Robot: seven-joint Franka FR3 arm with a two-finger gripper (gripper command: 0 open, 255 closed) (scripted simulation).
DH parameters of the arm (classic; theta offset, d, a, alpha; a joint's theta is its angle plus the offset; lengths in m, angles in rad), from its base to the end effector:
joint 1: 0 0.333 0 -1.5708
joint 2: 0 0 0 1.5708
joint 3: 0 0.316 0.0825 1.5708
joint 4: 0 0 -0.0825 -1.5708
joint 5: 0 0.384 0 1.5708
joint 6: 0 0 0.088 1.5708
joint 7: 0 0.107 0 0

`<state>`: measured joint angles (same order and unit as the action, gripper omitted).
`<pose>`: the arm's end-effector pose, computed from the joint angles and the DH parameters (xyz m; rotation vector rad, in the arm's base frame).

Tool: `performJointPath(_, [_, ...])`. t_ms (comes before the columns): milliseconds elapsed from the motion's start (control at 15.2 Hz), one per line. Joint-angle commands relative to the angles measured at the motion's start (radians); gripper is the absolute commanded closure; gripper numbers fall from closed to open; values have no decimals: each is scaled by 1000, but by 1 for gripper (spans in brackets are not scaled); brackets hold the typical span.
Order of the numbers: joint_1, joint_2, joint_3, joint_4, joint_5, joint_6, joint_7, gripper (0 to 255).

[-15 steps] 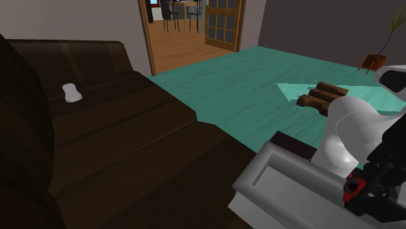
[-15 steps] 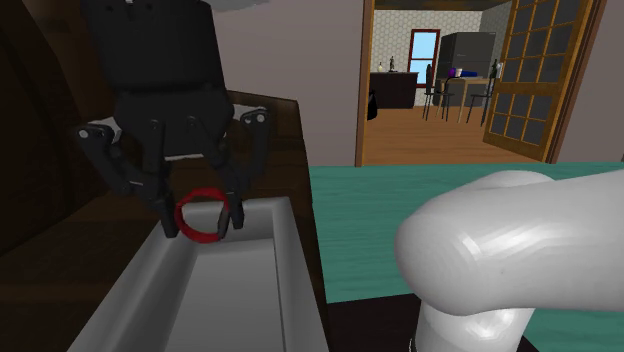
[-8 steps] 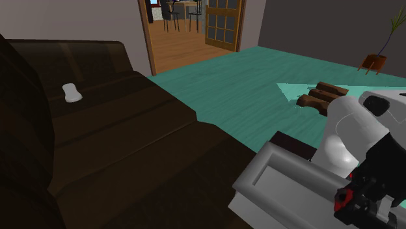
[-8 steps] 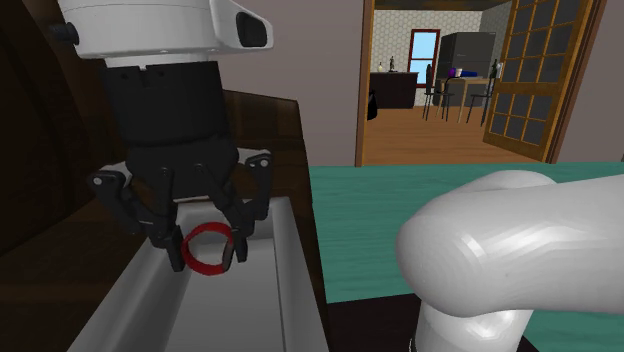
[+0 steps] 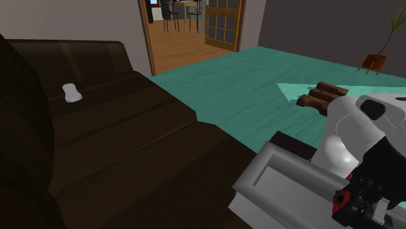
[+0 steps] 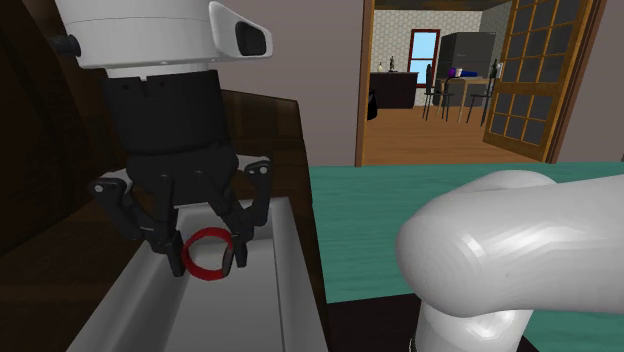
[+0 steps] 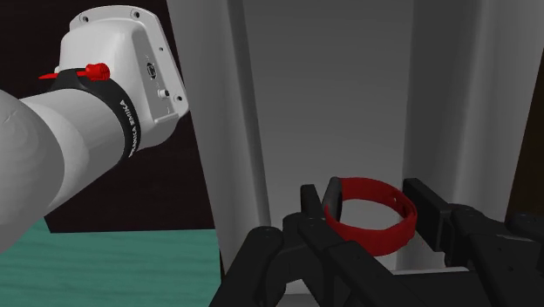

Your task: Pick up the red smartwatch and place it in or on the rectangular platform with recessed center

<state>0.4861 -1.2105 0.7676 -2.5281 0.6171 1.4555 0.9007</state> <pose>-0.0159 0.3108 0.4925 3.0693 -0.0173 0.0981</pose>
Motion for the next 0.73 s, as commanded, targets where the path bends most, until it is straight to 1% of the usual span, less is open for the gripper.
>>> performJointPath(0, [0,0,0,0,0,0,0,0])
performJointPath(330, [0,0,0,0,0,0,0,0])
performJointPath(594, [-32,46,-60,133,-59,-86,12,0])
performJointPath(660, [-32,46,-60,133,-60,-85,12,0])
